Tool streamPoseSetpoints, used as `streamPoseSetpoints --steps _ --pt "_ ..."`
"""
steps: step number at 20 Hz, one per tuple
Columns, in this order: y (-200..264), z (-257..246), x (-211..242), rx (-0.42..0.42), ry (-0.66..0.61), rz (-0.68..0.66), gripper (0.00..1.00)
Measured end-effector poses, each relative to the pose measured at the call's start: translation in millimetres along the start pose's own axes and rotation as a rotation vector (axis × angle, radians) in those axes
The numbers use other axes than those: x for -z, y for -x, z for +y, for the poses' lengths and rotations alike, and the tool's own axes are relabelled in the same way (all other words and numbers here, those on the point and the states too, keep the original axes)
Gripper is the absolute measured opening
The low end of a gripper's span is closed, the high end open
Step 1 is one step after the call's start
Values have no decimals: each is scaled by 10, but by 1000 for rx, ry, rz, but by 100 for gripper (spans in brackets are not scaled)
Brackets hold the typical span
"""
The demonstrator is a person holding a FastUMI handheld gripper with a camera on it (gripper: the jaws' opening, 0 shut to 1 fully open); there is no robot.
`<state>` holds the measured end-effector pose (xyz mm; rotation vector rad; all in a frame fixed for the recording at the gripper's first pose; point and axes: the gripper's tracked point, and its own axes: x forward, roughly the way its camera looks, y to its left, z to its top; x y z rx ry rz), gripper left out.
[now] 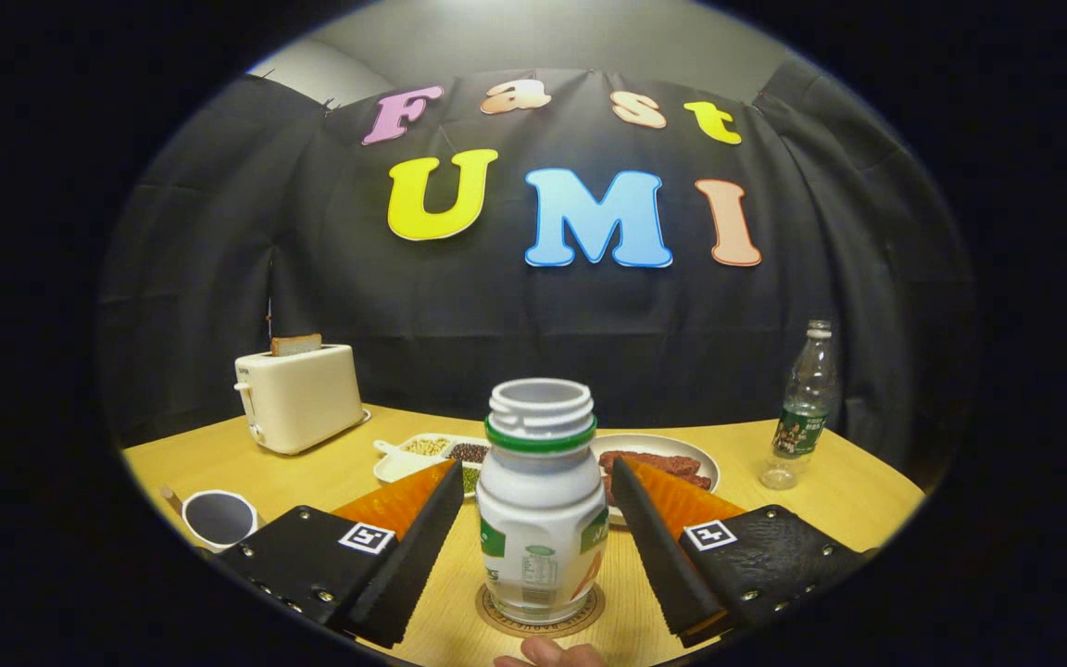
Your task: Take the bottle from table, then pour the juice into the cup, finally place the bottle on the coaster
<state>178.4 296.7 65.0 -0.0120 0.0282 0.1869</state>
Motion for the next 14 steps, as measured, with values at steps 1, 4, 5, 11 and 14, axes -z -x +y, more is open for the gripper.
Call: streamPoseSetpoints --steps 1,4,5,11,14 --pt "52 10 -84 7 15 -10 98" --pt "218 73 -307 0 27 -22 98" --pt "270 64 -382 9 27 -30 98" --pt "639 40 -765 35 -8 -51 98" --pt "881 -28 -994 50 -31 -91 97"
